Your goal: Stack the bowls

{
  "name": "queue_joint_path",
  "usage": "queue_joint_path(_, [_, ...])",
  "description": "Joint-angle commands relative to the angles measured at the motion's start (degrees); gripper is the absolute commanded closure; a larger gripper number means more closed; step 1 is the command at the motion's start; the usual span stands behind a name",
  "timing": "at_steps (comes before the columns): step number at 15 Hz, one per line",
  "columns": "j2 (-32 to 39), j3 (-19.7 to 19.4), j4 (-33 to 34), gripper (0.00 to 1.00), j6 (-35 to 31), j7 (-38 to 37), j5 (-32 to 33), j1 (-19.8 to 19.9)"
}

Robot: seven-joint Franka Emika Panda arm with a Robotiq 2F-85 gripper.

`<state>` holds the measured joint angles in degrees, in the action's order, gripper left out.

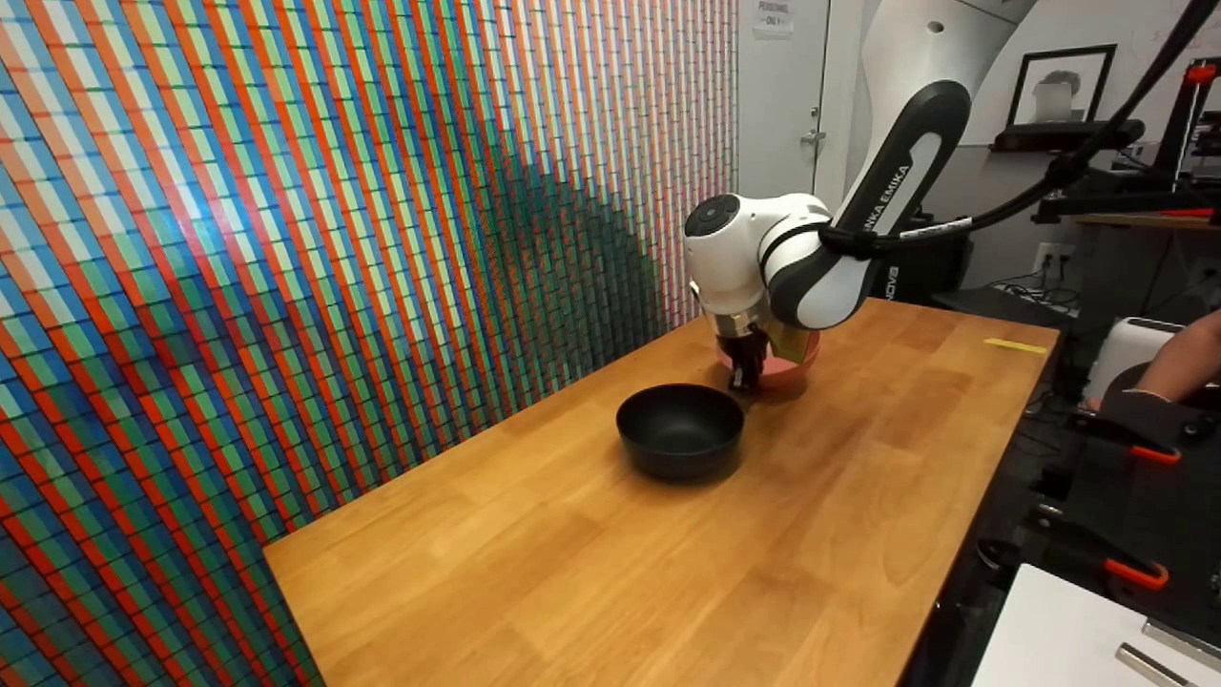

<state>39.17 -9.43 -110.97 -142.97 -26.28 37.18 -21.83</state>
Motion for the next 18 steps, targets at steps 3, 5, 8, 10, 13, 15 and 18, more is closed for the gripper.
queue_joint_path(3, [-0.1, 0.0, 1.1, 0.90, -0.4, 0.2, 1.0, 1.7])
queue_joint_path(5, [-3.4, 0.7, -0.7, 0.89, 0.1, 2.5, -0.1, 2.9])
queue_joint_path(8, [-8.6, 3.0, -3.5, 0.89, 0.9, 5.2, -2.8, 4.7])
queue_joint_path(10, [-12.3, 5.4, -4.9, 0.91, 1.5, 8.0, -6.5, 6.2])
queue_joint_path(13, [-17.3, 9.3, -6.5, 0.91, 2.8, 12.6, -13.8, 7.3])
queue_joint_path(15, [-19.9, 11.6, -7.5, 0.91, 4.0, 14.6, -17.4, 7.4])
queue_joint_path(18, [-22.4, 14.7, -9.1, 0.92, 5.1, 17.0, -20.4, 6.8])
